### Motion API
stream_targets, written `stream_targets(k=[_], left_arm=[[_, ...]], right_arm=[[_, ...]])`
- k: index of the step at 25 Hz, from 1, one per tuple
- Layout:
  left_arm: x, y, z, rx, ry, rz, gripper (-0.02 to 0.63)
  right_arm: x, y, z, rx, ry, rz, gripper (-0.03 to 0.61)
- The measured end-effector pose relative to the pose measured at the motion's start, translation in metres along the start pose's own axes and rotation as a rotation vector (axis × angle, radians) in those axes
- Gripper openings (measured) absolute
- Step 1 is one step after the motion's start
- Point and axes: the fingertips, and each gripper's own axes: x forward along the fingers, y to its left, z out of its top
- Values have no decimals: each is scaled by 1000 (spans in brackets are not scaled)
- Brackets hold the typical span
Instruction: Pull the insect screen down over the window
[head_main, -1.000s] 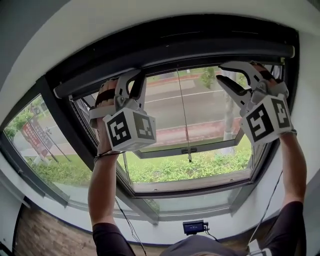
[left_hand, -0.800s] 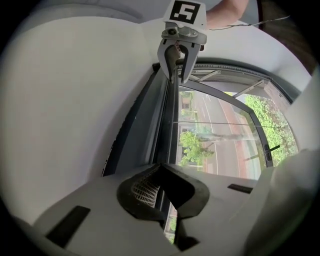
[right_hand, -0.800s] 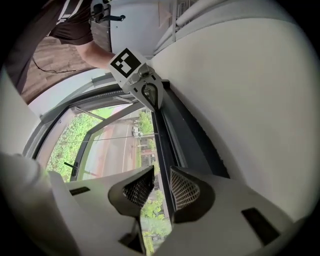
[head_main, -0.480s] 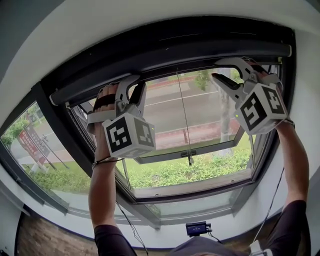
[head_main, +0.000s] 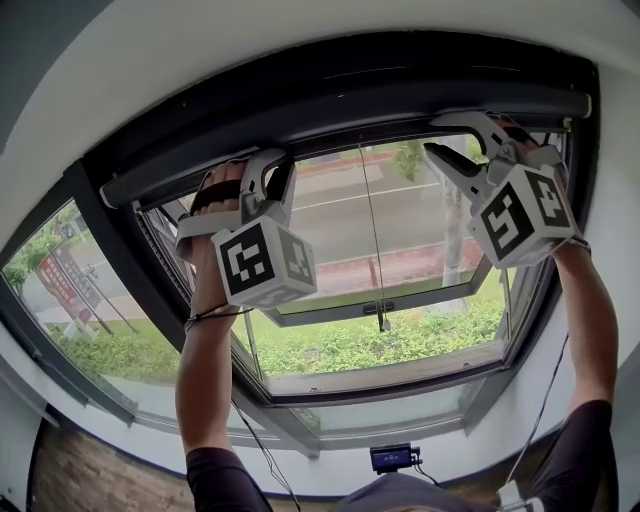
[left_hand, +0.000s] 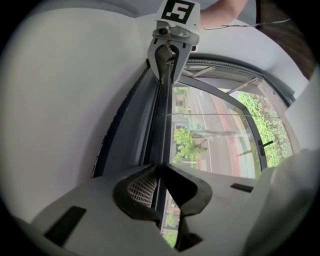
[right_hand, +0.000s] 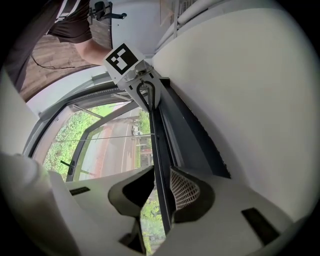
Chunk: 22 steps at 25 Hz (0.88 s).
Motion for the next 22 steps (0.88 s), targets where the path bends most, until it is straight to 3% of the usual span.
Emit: stream_targets(k=[7,16,22], left_arm=[[-3,1,-2,8,-6,-64,32],[1,-1,0,111,43,-10,32],[1,-1,2,101,50,-24,31]], right_arm=[[9,0,-5,-46,35,8,88],[18,4,-10,-125,105,26,49],[19,4,-11,-151,137,50,26]])
